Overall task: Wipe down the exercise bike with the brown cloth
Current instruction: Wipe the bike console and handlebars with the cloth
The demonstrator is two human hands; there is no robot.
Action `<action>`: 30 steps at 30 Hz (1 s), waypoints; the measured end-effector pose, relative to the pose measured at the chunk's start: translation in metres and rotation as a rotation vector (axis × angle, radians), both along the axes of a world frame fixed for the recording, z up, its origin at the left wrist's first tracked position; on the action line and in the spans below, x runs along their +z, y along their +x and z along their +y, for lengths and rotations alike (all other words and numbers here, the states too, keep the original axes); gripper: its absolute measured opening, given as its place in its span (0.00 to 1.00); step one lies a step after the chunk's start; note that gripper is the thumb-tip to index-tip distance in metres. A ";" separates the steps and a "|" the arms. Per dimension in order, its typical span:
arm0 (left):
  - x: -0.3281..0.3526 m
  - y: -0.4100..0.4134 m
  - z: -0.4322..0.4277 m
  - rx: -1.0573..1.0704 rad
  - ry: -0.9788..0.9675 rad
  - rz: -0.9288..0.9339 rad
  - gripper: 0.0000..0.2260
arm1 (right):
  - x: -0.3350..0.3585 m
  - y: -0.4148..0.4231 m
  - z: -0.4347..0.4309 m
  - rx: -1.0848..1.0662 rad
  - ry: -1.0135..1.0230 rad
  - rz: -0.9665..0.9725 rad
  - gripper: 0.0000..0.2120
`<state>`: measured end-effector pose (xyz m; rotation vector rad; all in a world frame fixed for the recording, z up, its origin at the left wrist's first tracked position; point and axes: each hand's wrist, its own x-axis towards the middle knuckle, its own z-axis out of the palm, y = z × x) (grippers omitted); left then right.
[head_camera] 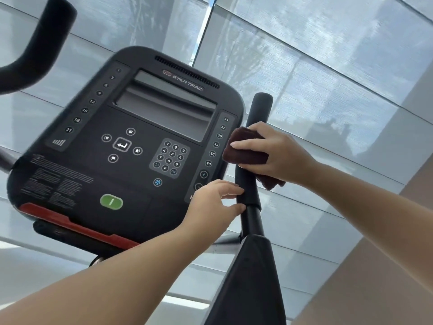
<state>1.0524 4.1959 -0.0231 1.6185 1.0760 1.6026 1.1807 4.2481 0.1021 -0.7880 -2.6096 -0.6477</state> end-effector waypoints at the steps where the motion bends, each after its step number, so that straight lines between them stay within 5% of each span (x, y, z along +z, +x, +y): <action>1: 0.000 0.000 0.000 0.003 0.002 0.006 0.11 | 0.008 -0.002 -0.002 0.014 0.025 0.016 0.17; 7: 0.000 -0.001 0.002 0.012 0.027 0.040 0.12 | 0.050 -0.013 0.011 0.022 0.341 0.100 0.16; 15: -0.001 -0.001 0.002 -0.006 0.004 0.025 0.12 | 0.028 -0.019 0.019 -0.107 0.241 -0.026 0.17; 23: 0.004 -0.007 -0.006 -0.018 -0.019 0.058 0.07 | 0.004 -0.013 0.006 -0.142 -0.059 -0.145 0.16; 30: 0.013 -0.013 -0.015 0.131 0.065 0.123 0.15 | -0.024 0.012 -0.015 -0.060 -0.419 0.264 0.16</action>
